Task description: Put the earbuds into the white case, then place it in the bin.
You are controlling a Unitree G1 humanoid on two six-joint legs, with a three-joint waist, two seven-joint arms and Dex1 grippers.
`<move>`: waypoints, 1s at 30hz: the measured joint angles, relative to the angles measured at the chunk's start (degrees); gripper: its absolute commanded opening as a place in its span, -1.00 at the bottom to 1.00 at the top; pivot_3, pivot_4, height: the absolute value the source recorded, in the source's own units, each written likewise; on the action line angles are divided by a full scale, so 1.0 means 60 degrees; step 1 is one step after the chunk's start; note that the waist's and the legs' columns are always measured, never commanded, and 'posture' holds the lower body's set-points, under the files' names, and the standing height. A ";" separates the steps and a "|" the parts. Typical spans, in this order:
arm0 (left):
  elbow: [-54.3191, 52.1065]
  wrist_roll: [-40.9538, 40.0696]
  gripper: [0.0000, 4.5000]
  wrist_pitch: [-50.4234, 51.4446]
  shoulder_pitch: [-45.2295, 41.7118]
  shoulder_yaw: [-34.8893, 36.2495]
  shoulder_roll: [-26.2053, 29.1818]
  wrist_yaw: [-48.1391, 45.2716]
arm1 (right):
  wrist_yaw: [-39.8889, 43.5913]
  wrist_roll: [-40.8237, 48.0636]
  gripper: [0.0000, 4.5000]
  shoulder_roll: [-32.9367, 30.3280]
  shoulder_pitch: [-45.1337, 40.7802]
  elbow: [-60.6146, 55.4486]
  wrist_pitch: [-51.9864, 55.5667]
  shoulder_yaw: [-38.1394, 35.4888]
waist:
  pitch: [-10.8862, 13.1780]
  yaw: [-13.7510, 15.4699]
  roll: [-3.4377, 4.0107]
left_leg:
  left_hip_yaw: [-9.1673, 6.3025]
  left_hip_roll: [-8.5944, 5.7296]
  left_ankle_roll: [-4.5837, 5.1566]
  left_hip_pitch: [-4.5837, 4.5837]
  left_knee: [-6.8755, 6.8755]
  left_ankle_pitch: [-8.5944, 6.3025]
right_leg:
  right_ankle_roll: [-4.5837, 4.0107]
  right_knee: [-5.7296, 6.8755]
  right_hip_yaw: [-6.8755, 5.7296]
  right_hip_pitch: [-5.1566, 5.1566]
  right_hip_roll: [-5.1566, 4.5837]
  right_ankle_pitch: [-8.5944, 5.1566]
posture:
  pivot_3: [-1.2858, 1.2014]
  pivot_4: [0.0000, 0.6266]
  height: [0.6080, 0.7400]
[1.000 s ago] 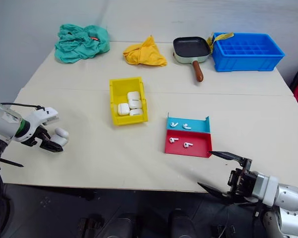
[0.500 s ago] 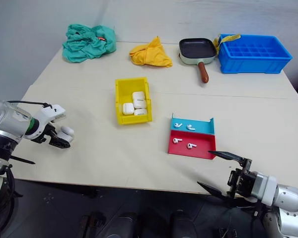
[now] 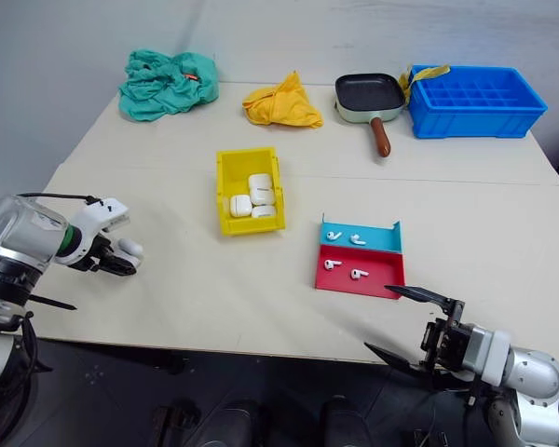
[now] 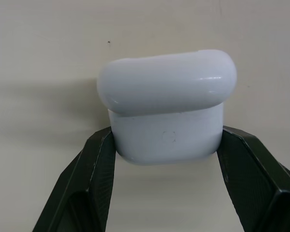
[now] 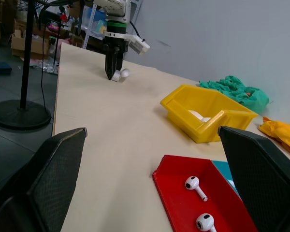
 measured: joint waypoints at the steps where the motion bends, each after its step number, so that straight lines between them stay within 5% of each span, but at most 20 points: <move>1: -0.0028 -0.0005 0.22 0.0006 0.0036 0.0043 0.0007 0.0004 | -0.0010 0.0000 1.00 0.0000 0.0015 -0.0036 0.0002 0.0001 | 0.0000 -0.0003 0.0000 | 0.0000 0.0000 0.0000 0.0000 0.0000 0.0000 | 0.0000 0.0000 0.0001 0.0000 0.0000 0.0000 | 0.03 -0.52 1.00; 5: -0.0397 -0.0219 0.22 -0.0164 0.0447 0.0443 0.0172 0.0113 | -0.0076 -0.0004 1.00 0.0000 0.0102 -0.0115 0.0019 0.0009 | 0.0000 -0.0031 0.0000 | 0.0000 0.0001 0.0000 -0.0001 -0.0002 -0.0001 | 0.0000 -0.0002 0.0002 -0.0003 0.0001 0.0000 | 0.03 -0.52 1.00; 9: -0.0778 -0.1534 0.22 -0.1631 0.1605 0.2389 -0.0021 0.0103 | -0.0103 -0.0079 1.00 -0.0130 0.0532 -0.0040 0.0122 -0.0044 | 0.0012 -0.0004 -0.0020 | -0.0008 0.0004 0.0000 -0.0016 -0.0002 -0.0001 | -0.0001 -0.0011 -0.0003 -0.0015 -0.0003 0.0000 | 0.03 -0.52 1.00; 13: -0.2345 -0.3953 0.22 -0.4977 0.3482 0.4856 -0.1092 -0.1055 | -0.0345 -0.0092 1.00 -0.0749 0.1543 -0.0049 0.0752 -0.0737 | 0.0026 0.0009 -0.0044 | -0.0008 0.0003 0.0012 -0.0052 0.0009 -0.0013 | -0.0001 -0.0055 -0.0009 -0.0020 -0.0015 0.0001 | 0.03 -0.52 1.00; 16: -0.4130 -0.5702 0.22 -0.5948 0.4442 0.6118 -0.2543 -0.1044 | -0.0905 -0.0232 1.00 -0.1458 0.2947 -0.0081 0.1633 -0.2075 | 0.0029 0.0040 -0.0057 | -0.0025 0.0001 0.0020 -0.0067 0.0018 -0.0028 | 0.0003 -0.0085 -0.0026 -0.0005 -0.0014 0.0003 | 0.03 -0.52 1.00; 23: -0.7463 -0.7290 0.22 -0.6172 0.5644 0.4895 -0.5952 0.1012 | -0.1640 -0.1053 1.00 -0.2026 0.5021 0.0340 0.2729 -0.4451 | 0.0037 -0.0041 -0.0072 | 0.0002 0.0020 0.0027 0.0025 -0.0019 -0.0030 | 0.0040 -0.0221 -0.0001 0.0141 0.0021 0.0020 | 0.03 -0.52 1.00; 30: -0.7074 -0.7379 0.22 -0.8084 0.5809 0.3803 -0.6759 0.0527 | -0.2922 -0.1172 1.00 -0.2213 0.5126 -0.0957 0.5115 -0.4691 | -0.0003 -0.0253 -0.0003 | 0.0029 0.0053 0.0002 0.0030 -0.0021 -0.0016 | 0.0040 -0.0244 0.0019 0.0146 0.0063 0.0019 | 0.03 -0.52 1.00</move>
